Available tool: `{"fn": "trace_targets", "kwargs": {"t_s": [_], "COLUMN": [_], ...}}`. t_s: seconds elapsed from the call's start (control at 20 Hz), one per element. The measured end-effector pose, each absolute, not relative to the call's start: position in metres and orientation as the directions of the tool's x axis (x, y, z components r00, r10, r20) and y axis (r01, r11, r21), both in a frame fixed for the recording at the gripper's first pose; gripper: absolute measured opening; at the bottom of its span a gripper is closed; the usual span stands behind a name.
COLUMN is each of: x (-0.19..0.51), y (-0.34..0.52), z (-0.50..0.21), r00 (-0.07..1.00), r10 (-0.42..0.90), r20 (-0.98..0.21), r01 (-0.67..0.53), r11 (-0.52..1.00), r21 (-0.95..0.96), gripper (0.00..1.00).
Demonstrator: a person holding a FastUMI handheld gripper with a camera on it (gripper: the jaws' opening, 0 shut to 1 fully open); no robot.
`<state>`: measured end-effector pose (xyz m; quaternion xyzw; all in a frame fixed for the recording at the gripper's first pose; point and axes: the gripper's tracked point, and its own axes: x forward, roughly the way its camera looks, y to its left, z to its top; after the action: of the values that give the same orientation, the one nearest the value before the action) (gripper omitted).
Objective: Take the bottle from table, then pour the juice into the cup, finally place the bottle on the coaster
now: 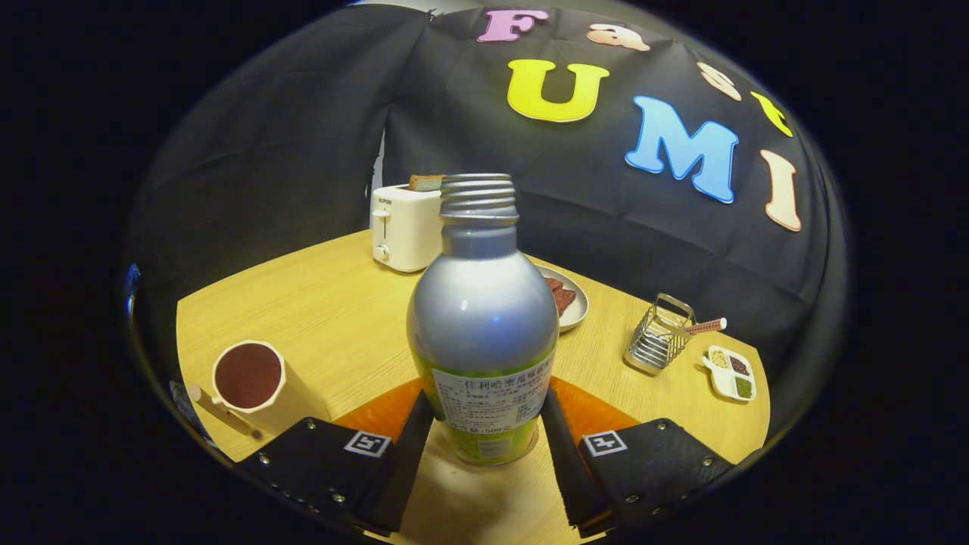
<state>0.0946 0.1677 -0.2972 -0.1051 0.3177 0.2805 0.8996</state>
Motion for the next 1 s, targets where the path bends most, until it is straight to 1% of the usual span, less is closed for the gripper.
{"fn": "trace_targets", "kwargs": {"t_s": [0.3,0.65,1.0], "x": [0.113,0.115,0.114], "y": [0.170,0.166,0.163], "z": [-0.308,-0.330,-0.333], "r00": [0.683,0.692,0.707], "r10": [0.429,0.400,0.388], "r20": [-0.591,-0.601,-0.592], "r01": [-0.542,-0.489,-0.458], "r11": [0.840,0.872,0.888], "r21": [-0.016,0.018,0.035], "gripper": [0.78,0.80,0.81]}}
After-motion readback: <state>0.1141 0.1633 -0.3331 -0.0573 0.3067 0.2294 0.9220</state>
